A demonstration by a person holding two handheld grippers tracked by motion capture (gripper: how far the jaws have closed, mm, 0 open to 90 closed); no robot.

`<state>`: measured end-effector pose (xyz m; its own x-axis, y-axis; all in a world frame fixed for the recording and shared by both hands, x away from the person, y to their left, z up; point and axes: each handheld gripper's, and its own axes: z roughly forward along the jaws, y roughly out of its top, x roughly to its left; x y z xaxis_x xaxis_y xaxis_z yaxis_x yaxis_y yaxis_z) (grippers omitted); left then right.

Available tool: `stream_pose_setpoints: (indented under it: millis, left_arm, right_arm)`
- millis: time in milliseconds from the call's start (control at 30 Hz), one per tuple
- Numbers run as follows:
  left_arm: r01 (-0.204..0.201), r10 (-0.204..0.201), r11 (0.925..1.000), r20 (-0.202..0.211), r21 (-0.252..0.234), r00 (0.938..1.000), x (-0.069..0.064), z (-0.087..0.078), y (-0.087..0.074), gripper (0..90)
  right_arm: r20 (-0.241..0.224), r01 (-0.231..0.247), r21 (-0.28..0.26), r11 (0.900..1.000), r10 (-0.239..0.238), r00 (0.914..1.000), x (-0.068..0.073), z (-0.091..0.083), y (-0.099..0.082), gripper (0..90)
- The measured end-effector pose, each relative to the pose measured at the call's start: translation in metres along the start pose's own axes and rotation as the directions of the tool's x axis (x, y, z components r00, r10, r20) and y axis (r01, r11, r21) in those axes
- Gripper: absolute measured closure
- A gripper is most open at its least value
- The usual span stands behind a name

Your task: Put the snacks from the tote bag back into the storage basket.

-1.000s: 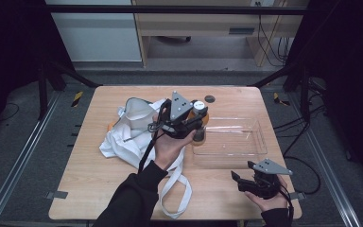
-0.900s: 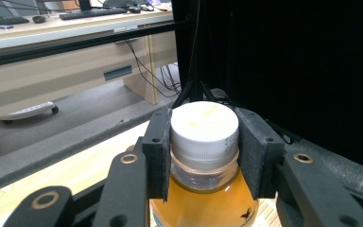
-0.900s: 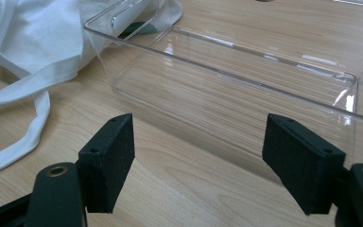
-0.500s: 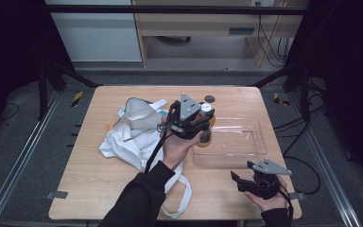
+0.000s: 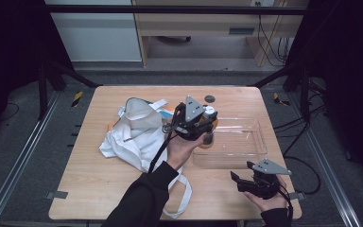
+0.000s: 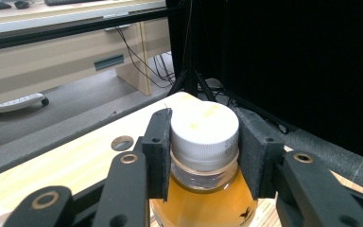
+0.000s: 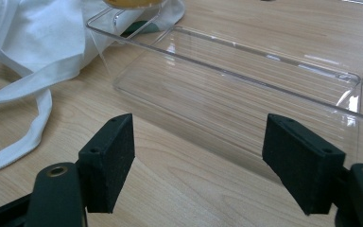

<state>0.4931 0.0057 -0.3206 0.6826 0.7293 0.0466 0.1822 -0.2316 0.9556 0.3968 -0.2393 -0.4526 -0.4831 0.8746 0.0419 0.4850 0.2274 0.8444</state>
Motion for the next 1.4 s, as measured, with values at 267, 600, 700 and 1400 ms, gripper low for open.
stream_pose_setpoints:
  millis: [267,600,700,1400]
  left_arm:
    - [0.002,-0.002,0.9999,0.000,0.012,1.0000,-0.001,0.004,-0.008,58.8]
    - [0.009,-0.009,0.9992,-0.003,0.039,1.0000,0.001,0.010,-0.020,58.7]
    - [0.011,-0.011,0.9991,-0.004,0.041,0.9999,0.001,0.011,-0.022,58.7]
    - [0.032,-0.032,0.9956,-0.006,0.088,0.9995,0.005,0.016,-0.049,58.7]
  right_arm:
    - [0.002,0.012,0.002,0.9999,-0.012,0.9999,-0.001,0.001,0.000,26.1]
    - [-0.001,0.006,0.006,1.0000,-0.006,1.0000,0.000,0.001,0.000,26.0]
    - [-0.001,0.006,0.007,1.0000,-0.006,1.0000,0.000,0.001,0.000,26.0]
    - [0.003,0.013,0.014,0.9998,-0.013,0.9999,0.000,0.002,-0.001,26.0]
